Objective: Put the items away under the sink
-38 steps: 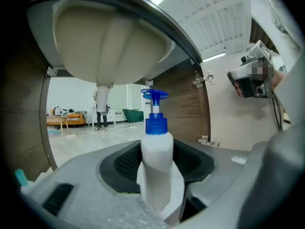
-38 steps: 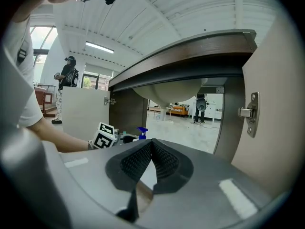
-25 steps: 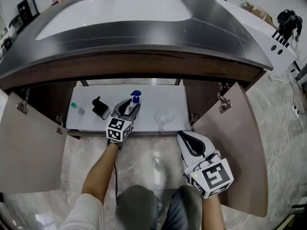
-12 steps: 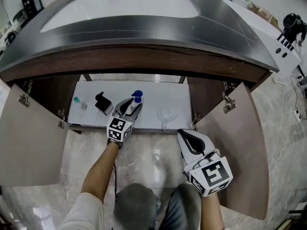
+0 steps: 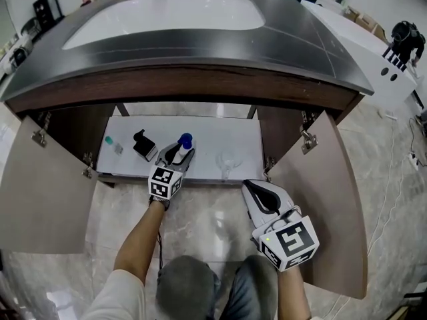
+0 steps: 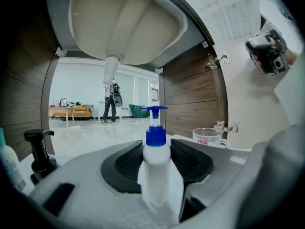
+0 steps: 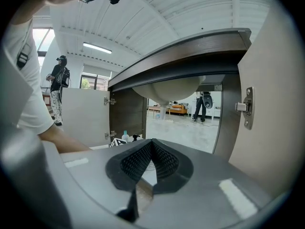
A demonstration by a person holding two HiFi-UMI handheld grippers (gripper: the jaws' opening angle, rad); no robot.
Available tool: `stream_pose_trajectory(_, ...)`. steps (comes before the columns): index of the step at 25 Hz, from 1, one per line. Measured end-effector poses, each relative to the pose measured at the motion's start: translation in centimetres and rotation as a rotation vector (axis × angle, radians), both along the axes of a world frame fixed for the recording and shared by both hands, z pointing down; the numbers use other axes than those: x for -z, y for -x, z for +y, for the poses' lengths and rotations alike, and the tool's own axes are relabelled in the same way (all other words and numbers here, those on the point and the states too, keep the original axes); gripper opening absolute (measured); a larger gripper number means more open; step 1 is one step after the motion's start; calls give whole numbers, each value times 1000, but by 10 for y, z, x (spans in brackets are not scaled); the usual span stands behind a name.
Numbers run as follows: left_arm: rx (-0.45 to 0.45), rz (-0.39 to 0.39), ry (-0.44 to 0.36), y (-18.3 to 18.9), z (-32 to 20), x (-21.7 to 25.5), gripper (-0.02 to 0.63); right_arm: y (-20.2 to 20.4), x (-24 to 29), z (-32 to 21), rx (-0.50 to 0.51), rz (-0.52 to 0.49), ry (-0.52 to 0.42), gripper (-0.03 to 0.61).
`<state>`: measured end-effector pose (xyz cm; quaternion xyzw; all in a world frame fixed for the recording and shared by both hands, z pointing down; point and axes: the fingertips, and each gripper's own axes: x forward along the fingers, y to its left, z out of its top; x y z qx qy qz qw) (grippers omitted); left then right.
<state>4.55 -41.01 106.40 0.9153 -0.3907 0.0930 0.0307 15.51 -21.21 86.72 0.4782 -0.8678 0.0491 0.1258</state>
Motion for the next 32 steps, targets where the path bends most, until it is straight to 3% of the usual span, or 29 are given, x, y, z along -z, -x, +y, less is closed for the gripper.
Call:
stream_pose_trajectory(11, 85, -6, 51, 22, 26, 5, 193, -9, 18, 24, 8, -32, -28, 6)
stream_pose_trajectory(14, 95, -17, 38, 33, 41, 20, 153, -5, 26, 32, 23, -33, -39, 6)
stream_pose_trajectory(19, 154, 37, 3, 60, 66, 71, 91, 4, 45, 38, 54, -39, -69, 6)
stream_pose_trajectory(25, 218, 48, -81, 97, 107, 140, 27, 17, 72, 40, 88, -51, -107, 6)
stream_pose_trajectory(32, 255, -48, -157, 123, 169, 206, -2, 43, 97, 54, 168, -56, -144, 6)
